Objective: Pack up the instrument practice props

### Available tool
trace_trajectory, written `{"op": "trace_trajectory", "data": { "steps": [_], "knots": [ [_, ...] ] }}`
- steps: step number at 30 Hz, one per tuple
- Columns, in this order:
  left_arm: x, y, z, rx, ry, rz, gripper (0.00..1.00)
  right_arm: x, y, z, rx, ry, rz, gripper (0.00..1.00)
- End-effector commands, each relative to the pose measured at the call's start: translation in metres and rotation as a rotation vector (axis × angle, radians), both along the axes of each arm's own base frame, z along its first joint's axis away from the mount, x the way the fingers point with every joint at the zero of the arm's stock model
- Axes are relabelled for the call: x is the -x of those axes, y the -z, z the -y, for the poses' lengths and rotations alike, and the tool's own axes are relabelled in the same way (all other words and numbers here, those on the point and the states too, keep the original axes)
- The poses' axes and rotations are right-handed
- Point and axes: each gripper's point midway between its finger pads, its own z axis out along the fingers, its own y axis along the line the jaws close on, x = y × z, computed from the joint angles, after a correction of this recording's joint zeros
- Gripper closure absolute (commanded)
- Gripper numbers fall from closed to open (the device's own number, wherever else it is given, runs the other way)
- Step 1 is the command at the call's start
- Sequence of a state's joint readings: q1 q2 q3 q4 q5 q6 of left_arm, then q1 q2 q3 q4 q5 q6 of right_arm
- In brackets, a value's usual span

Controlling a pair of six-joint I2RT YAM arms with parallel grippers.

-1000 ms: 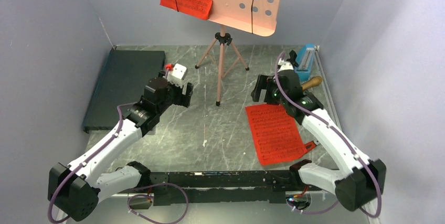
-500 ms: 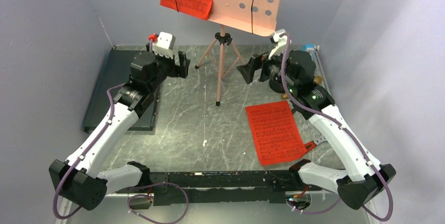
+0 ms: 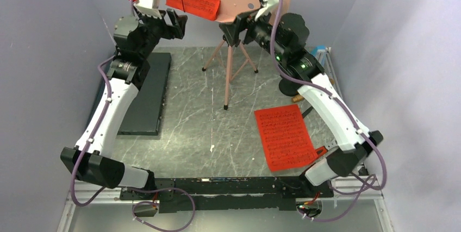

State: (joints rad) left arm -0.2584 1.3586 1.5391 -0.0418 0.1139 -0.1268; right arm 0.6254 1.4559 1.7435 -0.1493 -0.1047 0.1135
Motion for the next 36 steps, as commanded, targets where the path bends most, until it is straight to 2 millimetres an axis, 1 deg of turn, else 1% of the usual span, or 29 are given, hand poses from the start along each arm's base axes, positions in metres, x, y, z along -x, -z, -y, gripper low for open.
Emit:
{"op": "trace_trajectory", "data": {
  "steps": [1, 2, 3, 6, 8, 10, 14, 18, 20, 25, 29, 30, 36],
  "knots": [
    [-0.002, -0.055, 0.003, 0.046, 0.059, 0.145, 0.18, -0.016, -0.049, -0.005, -0.130, 0.034, 0.035, 0.17],
    [-0.005, -0.061, 0.003, 0.049, 0.060, 0.159, 0.19, -0.020, -0.054, -0.007, -0.156, 0.040, 0.034, 0.19],
    [-0.008, -0.065, 0.003, 0.053, 0.062, 0.171, 0.19, -0.025, -0.055, -0.009, -0.178, 0.044, 0.026, 0.22],
    [-0.014, -0.079, 0.006, 0.059, 0.073, 0.215, 0.22, -0.039, -0.055, -0.018, -0.239, 0.057, -0.009, 0.29],
    [-0.018, -0.086, 0.007, 0.063, 0.073, 0.242, 0.24, -0.050, -0.051, -0.022, -0.267, 0.076, -0.028, 0.31],
    [-0.023, -0.093, 0.008, 0.068, 0.072, 0.265, 0.27, -0.062, -0.043, -0.028, -0.285, 0.097, -0.057, 0.33],
    [-0.028, -0.107, 0.011, 0.071, 0.083, 0.319, 0.28, -0.073, -0.034, -0.035, -0.317, 0.137, -0.089, 0.36],
    [-0.040, -0.107, 0.011, 0.071, 0.067, 0.335, 0.29, -0.078, -0.026, -0.040, -0.331, 0.182, -0.084, 0.38],
    [-0.044, -0.106, 0.012, 0.075, 0.068, 0.339, 0.30, -0.081, -0.027, -0.042, -0.348, 0.195, -0.069, 0.38],
    [-0.052, -0.103, 0.016, 0.084, 0.084, 0.347, 0.35, -0.088, -0.020, -0.046, -0.357, 0.218, -0.063, 0.39],
    [-0.054, -0.103, 0.020, 0.092, 0.104, 0.355, 0.46, -0.093, -0.016, -0.050, -0.351, 0.225, -0.065, 0.40],
    [-0.055, -0.102, 0.021, 0.093, 0.106, 0.354, 0.51, -0.095, -0.015, -0.051, -0.348, 0.227, -0.066, 0.40],
    [-0.052, -0.106, 0.024, 0.099, 0.130, 0.367, 0.67, -0.103, -0.010, -0.055, -0.337, 0.236, -0.071, 0.43]
  ]
}}
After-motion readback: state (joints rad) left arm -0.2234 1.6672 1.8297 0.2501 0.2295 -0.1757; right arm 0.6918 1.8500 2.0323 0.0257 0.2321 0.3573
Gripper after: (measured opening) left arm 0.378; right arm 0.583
